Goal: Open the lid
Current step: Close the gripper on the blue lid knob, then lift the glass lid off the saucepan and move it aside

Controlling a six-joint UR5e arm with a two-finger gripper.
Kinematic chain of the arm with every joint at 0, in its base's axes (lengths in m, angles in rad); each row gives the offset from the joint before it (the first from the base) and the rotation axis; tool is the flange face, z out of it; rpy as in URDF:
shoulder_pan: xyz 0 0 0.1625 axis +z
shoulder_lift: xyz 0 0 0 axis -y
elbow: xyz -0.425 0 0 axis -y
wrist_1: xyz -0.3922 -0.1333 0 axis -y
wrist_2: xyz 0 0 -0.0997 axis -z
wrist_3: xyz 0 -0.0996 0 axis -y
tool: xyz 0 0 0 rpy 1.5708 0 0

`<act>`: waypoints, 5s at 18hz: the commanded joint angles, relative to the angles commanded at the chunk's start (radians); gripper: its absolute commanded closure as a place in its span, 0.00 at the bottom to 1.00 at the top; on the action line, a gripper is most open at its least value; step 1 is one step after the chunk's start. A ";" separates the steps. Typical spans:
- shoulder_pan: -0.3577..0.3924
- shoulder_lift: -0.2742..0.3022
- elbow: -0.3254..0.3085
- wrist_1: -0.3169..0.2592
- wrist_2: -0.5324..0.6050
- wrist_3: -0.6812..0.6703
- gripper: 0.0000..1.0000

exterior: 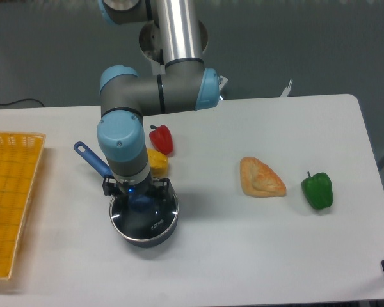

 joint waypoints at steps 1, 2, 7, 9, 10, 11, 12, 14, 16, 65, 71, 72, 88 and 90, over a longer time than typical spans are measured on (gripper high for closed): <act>-0.002 0.000 0.000 0.000 0.006 0.000 0.00; -0.003 -0.002 -0.002 0.000 0.021 0.000 0.00; -0.008 -0.002 -0.002 0.000 0.048 0.000 0.00; -0.008 -0.005 -0.003 0.000 0.048 0.000 0.00; -0.008 -0.006 -0.003 0.000 0.048 0.000 0.00; -0.008 -0.006 -0.003 -0.002 0.046 -0.002 0.00; -0.008 -0.006 -0.005 0.000 0.045 -0.002 0.00; -0.009 -0.011 -0.005 -0.002 0.043 -0.003 0.00; -0.009 -0.012 -0.006 0.000 0.040 -0.008 0.00; 0.002 -0.006 0.005 -0.005 -0.005 0.018 0.37; 0.025 0.014 0.006 -0.011 -0.008 0.084 0.37; 0.026 0.015 0.006 -0.011 -0.009 0.098 0.37; 0.141 0.032 0.005 -0.012 0.002 0.621 0.38; 0.159 0.032 0.005 -0.011 0.002 0.675 0.38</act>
